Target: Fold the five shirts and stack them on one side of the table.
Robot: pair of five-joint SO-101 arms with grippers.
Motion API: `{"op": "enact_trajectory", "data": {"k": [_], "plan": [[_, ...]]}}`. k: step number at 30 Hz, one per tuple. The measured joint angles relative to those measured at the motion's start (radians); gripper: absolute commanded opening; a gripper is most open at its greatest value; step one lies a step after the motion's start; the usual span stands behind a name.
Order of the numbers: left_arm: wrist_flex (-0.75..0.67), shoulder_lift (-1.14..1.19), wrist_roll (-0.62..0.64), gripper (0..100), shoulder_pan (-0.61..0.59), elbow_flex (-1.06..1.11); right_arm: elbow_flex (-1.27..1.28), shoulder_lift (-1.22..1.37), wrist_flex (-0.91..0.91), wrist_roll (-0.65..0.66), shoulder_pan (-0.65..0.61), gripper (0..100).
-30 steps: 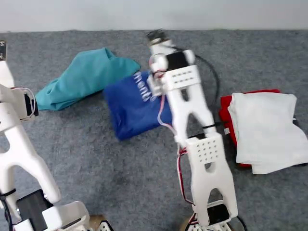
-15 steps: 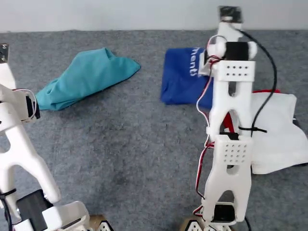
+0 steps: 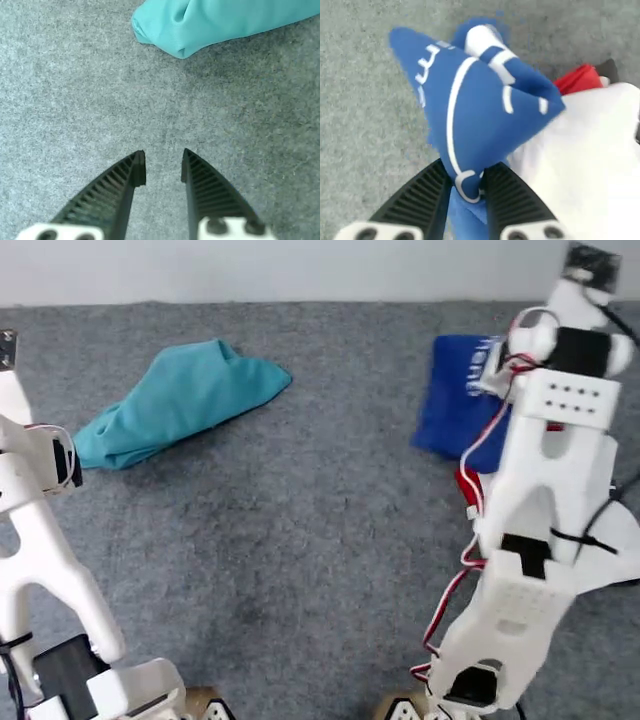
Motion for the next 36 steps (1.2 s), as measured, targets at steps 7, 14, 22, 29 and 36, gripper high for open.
{"op": "enact_trajectory", "data": {"k": [7,14,22,29,36], "plan": [[0.0,0.0,0.0,12,0.0,0.003,0.204,-0.17,0.0,-0.028,0.04,0.9],[0.0,0.0,0.0,12,0.0,0.005,0.334,-0.284,0.0,-0.032,0.221,0.9],[0.0,0.0,0.0,12,0.0,0.006,0.506,-0.318,-0.005,-0.032,0.384,0.9],[0.0,0.0,0.0,12,0.0,0.006,0.789,-0.318,-0.147,-0.032,0.47,0.9],[0.0,0.0,0.0,12,0.0,0.006,1.023,-0.318,-0.336,-0.032,0.526,0.9]]}}
